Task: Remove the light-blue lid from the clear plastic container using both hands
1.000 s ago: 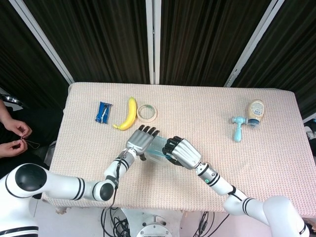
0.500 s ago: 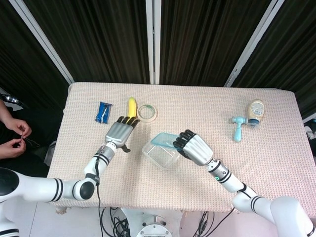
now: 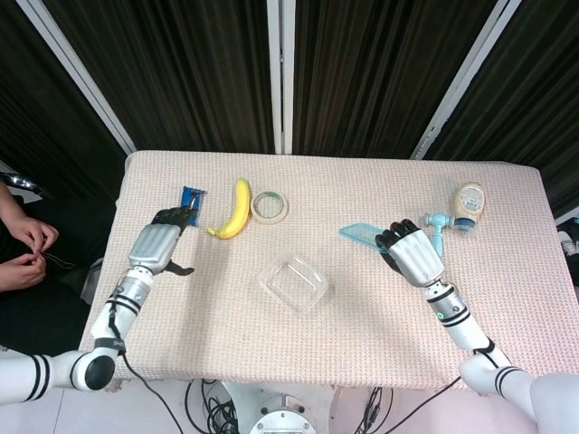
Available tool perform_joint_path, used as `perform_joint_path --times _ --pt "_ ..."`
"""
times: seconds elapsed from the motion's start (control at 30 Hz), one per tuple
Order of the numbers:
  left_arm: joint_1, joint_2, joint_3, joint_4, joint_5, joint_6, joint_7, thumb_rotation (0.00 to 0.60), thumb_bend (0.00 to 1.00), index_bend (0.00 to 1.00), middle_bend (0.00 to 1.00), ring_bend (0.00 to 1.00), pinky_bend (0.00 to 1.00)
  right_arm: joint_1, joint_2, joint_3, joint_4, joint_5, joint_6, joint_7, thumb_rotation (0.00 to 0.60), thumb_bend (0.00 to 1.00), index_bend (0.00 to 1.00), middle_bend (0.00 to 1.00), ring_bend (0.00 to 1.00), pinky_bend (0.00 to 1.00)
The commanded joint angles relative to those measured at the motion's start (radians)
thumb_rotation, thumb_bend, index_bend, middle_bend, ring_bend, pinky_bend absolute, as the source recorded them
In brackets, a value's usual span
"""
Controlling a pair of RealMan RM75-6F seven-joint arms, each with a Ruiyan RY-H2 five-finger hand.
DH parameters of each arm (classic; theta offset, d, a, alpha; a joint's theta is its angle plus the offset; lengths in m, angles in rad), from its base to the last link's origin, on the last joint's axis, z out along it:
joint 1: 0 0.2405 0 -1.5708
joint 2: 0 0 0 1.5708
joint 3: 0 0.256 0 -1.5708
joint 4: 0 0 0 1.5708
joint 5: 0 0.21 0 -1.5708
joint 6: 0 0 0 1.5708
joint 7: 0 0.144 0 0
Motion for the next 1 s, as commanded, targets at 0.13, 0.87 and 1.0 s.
perform_joint_path --times 0.13,0.87,1.0 --pt "0.107 0.054 0.021 -0.009 0.127 0.103 -0.051 0.600 0.00 0.00 0.00 0.00 0.00 -0.075 0.136 -0.044 -0.244 0.100 -0.169 -0.183 0.600 0.16 0.00 0.07 0.00 0.04" --pt "0.505 0.132 0.095 0.145 0.368 0.373 -0.254 0.600 0.00 0.02 0.00 0.00 0.00 -0.293 0.623 -0.029 -0.878 0.204 -0.031 -0.076 0.600 0.08 0.00 0.09 0.00 0.05" --pt "0.564 0.120 0.112 0.137 0.421 0.410 -0.272 0.600 0.00 0.02 0.00 0.00 0.00 -0.353 0.611 -0.031 -0.877 0.166 0.071 -0.085 0.600 0.08 0.00 0.10 0.00 0.05"
